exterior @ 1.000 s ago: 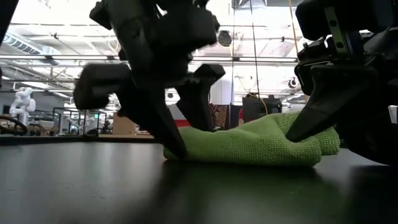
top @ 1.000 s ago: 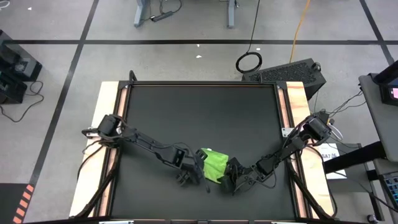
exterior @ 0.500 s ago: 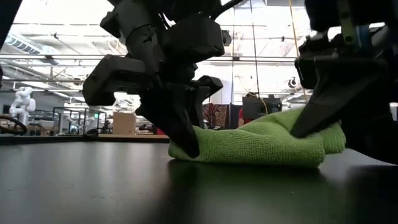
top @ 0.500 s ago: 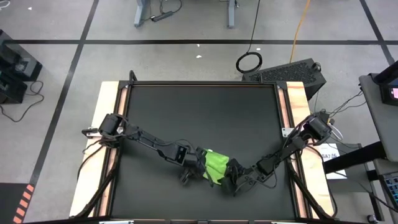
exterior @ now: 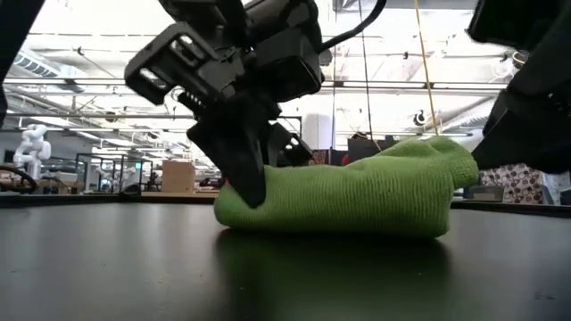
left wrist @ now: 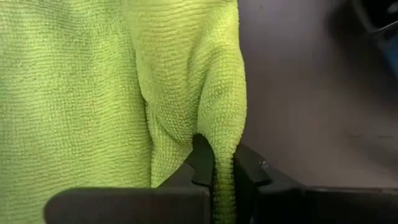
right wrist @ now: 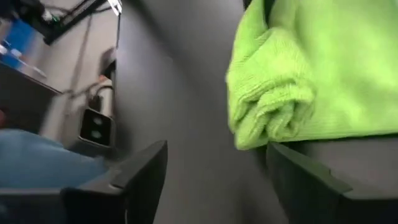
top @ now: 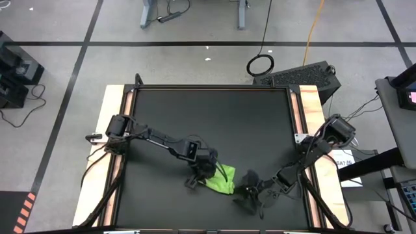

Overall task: Roll towel into tight, uniform cylinder
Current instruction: Roll the green towel

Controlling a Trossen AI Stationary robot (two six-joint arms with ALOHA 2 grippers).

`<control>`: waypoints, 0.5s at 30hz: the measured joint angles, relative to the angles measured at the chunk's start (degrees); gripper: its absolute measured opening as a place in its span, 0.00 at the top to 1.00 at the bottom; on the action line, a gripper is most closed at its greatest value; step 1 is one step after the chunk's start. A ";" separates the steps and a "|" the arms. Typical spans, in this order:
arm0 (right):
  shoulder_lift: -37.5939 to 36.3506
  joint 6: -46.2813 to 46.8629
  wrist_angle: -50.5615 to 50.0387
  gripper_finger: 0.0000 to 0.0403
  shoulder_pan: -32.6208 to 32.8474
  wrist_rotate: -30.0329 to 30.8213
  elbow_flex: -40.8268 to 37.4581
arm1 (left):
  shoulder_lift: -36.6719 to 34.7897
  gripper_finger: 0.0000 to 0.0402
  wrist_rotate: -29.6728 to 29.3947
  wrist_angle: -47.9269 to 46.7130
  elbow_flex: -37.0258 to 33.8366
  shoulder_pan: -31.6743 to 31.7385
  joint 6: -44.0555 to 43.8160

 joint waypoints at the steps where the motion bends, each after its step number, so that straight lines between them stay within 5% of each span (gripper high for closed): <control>1: -0.09 -2.30 -0.37 0.35 0.51 1.64 0.06 | 0.00 0.95 1.12 0.04 0.00 0.41 -0.40; 10: -0.18 -31.67 -7.01 0.38 1.58 13.28 6.78 | 0.00 0.95 8.74 0.33 0.00 4.19 -5.58; 15: 0.15 -37.22 -11.44 0.38 -0.10 13.84 7.76 | 0.30 0.95 12.20 0.63 0.00 6.04 -8.28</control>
